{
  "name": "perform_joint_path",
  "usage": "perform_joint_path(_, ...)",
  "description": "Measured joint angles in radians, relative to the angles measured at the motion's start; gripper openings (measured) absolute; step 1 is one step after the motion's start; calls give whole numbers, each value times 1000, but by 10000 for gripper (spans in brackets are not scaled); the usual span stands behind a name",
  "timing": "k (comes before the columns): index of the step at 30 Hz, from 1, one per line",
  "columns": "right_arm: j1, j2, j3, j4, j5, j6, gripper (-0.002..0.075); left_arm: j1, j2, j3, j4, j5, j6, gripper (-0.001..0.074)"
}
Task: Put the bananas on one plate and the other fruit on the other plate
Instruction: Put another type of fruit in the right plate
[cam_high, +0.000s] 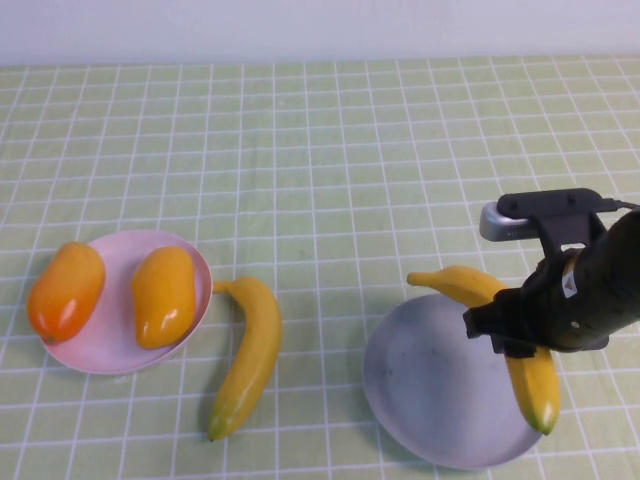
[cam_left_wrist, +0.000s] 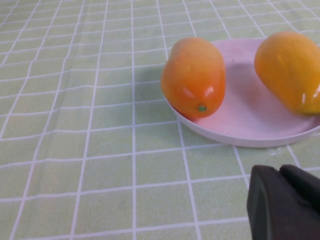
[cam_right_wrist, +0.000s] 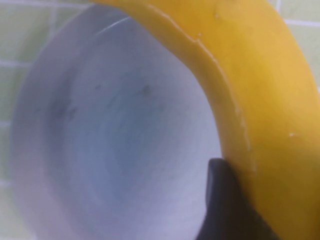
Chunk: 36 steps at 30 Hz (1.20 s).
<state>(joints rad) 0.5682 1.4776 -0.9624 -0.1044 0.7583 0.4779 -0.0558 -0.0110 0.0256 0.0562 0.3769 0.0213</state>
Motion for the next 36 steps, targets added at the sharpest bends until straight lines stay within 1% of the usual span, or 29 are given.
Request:
perform_joint_path(5, -33, 88, 0, -37, -30, 16, 304, 0, 0, 0, 0, 0, 0, -1)
perform_joint_path(13, -36, 158, 0, -45, -72, 16, 312, 0, 0, 0, 0, 0, 0, -1)
perform_joint_path(15, -36, 162, 0, -45, -72, 16, 360, 0, 0, 0, 0, 0, 0, -1)
perform_joint_path(18, -36, 162, 0, -46, -72, 16, 461, 0, 0, 0, 0, 0, 0, -1)
perform_joint_path(20, -36, 162, 0, -47, -64, 16, 489, 0, 0, 0, 0, 0, 0, -1)
perform_joint_path(24, -36, 153, -4, -39, -24, 16, 507, 0, 0, 0, 0, 0, 0, -1)
perform_joint_path(26, -25, 129, -17, -19, -6, 16, 510, 0, 0, 0, 0, 0, 0, -1)
perform_joint_path(29, 19, 100, -66, 35, 12, 16, 505, 0, 0, 0, 0, 0, 0, -1)
perform_joint_path(32, 84, 103, -150, 82, 24, 16, 489, 0, 0, 0, 0, 0, 0, -1)
perform_joint_path(36, 178, 179, -293, 104, 33, 16, 481, 0, 0, 0, 0, 0, 0, -1)
